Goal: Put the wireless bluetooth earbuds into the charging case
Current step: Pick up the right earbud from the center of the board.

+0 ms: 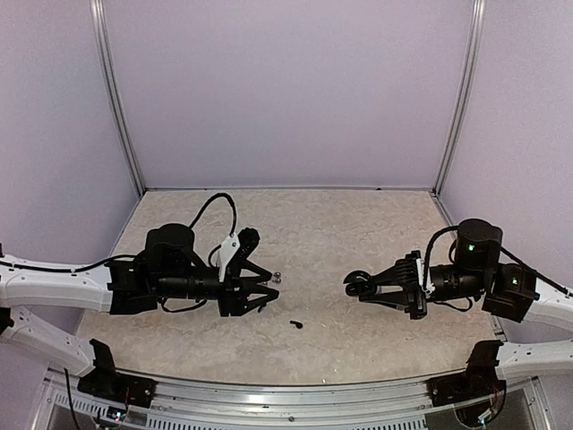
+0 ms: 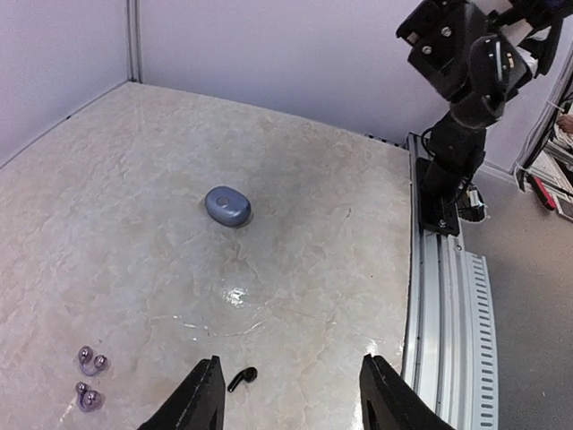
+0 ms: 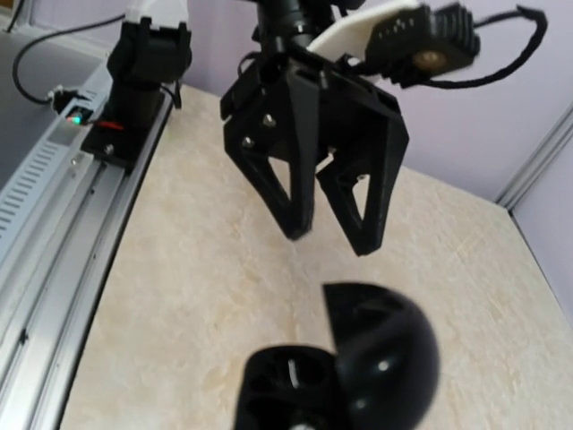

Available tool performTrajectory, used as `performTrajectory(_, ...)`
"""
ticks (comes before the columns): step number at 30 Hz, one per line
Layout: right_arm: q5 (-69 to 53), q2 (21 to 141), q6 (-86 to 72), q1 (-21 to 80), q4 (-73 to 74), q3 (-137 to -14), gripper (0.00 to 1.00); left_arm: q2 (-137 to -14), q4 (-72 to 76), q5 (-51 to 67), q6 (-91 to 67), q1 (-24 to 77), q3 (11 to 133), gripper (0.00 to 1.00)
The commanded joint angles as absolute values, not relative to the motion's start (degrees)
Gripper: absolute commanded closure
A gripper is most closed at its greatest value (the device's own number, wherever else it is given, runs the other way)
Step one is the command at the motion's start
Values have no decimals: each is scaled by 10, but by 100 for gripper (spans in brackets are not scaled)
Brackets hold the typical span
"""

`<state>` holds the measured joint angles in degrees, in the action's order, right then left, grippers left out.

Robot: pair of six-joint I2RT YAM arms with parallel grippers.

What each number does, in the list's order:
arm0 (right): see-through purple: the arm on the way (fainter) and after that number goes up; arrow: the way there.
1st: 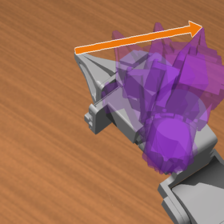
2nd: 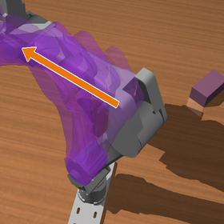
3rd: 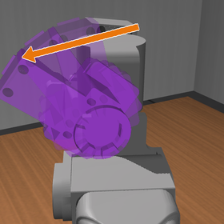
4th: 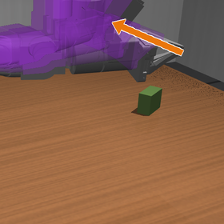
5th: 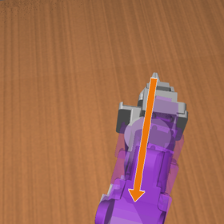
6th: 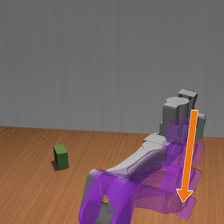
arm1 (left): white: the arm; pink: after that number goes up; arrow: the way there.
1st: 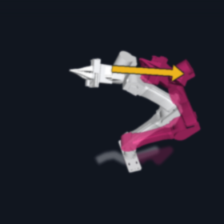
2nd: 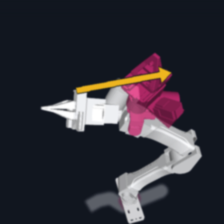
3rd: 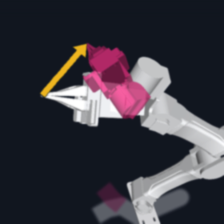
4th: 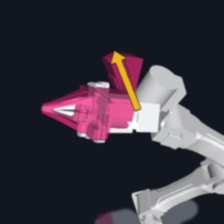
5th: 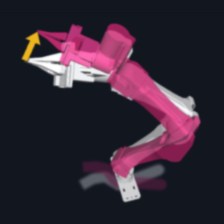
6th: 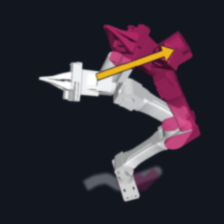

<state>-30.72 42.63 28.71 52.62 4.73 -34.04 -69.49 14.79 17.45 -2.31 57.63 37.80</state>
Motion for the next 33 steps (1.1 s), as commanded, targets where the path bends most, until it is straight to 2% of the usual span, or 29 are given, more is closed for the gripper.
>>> performTrajectory(1, -286, 427, 292, 532, 70, -359, 100, -739, 56, 84, -51, 569, 415, 50)
performTrajectory(12, -255, 444, 263, 532, 91, -370, 100, -891, -198, 26, -162, 523, 557, 54)
performTrajectory(18, -236, 434, 255, 531, 91, -364, 100, -970, -292, 8, -164, 519, 652, 61)
performTrajectory(26, -211, 418, 245, 532, 82, -353, 100, -1033, -344, 16, -159, 520, 703, 74)
performTrajectory(33, -208, 418, 237, 532, 79, -349, 100, -1073, -358, 3, -150, 529, 722, 76)
